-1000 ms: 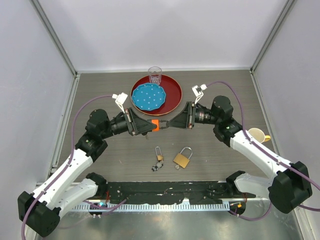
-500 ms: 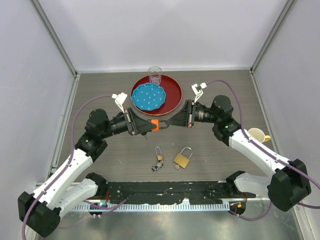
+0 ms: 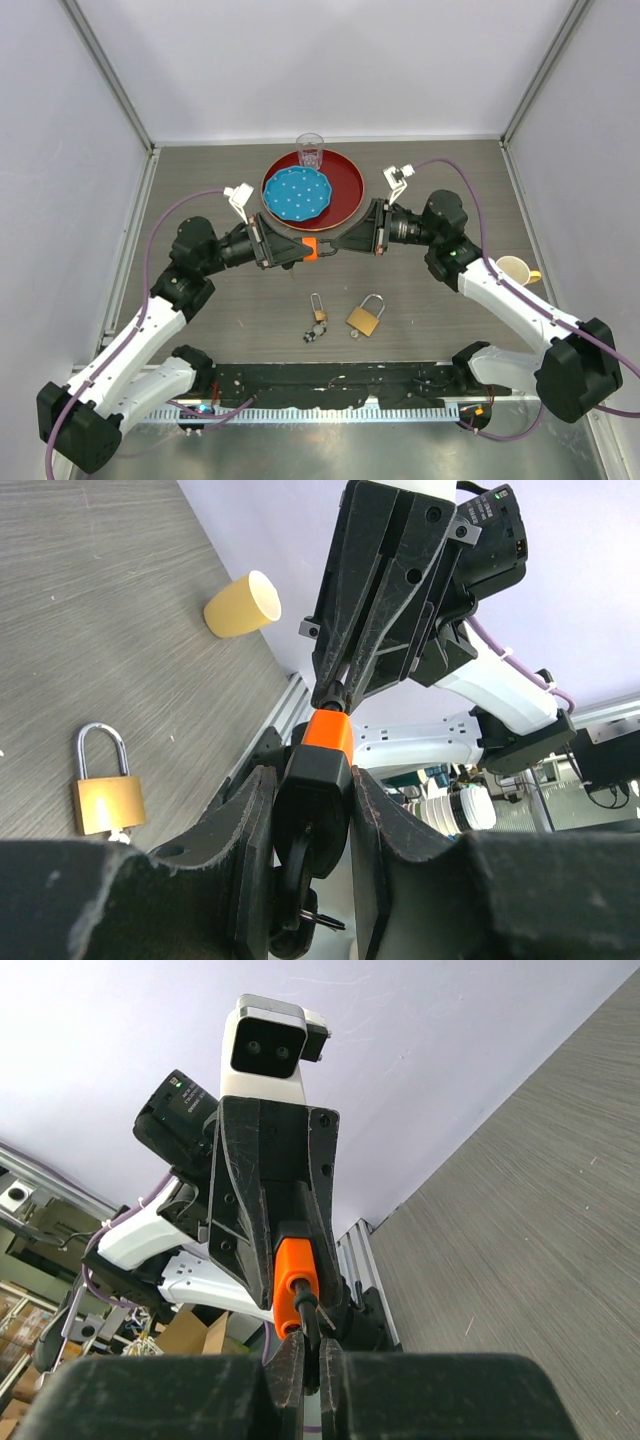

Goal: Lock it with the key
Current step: Lock the lock.

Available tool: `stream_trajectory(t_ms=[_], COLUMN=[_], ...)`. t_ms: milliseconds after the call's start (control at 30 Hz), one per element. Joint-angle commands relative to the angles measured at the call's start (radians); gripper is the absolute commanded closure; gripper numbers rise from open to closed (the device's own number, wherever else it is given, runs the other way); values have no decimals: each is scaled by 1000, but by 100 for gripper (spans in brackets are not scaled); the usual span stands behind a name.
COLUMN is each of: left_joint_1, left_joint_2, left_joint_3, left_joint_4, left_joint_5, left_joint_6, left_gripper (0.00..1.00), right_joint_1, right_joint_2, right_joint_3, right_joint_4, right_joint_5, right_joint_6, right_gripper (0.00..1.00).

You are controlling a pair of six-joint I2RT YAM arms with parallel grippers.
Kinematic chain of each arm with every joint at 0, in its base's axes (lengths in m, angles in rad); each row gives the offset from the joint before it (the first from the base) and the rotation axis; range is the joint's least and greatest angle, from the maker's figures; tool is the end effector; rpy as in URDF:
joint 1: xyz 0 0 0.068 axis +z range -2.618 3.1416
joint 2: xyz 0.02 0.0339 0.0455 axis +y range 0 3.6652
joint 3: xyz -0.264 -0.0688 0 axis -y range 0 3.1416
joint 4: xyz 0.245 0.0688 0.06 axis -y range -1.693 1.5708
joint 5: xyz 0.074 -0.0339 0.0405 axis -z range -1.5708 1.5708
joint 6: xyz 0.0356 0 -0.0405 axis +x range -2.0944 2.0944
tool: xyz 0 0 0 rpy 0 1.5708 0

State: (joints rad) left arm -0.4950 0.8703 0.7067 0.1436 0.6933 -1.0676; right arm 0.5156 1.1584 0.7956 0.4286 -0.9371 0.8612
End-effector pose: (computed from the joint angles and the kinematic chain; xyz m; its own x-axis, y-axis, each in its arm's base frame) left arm 0.1676 -0.1163 0.3326 -0.8211 -0.3224 -0.4709 0.4319 0.1883 -0.8820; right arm 0.2115 0.1529 0.3308 -0.7149 0.1112 -0.6903 -0.6894 0.0527 0.7225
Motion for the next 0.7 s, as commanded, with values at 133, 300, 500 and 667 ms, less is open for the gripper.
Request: stream_trajectory(t_ms=[133, 300, 500, 667], left_joint_1=[-5, -5, -5, -5], left_joint_2=[-7, -4, -4, -7], left_joint_3=[43, 28, 14, -1], left_joint_4=[188, 212, 214, 231], left_joint_5=[48, 51, 49, 49], left_joint_6=[-52, -63, -66, -72], left_gripper=[100, 100, 100, 100], right_joint_1=[66, 103, 127, 149], right_joint_2=[12, 24, 37, 60], right_joint_3=[48, 59, 73, 91], right_joint_4=[38, 42, 76, 96], right_joint_5=[27, 52, 69, 86], right_joint_6=[-24, -24, 2, 9], right_gripper=[98, 98, 98, 98])
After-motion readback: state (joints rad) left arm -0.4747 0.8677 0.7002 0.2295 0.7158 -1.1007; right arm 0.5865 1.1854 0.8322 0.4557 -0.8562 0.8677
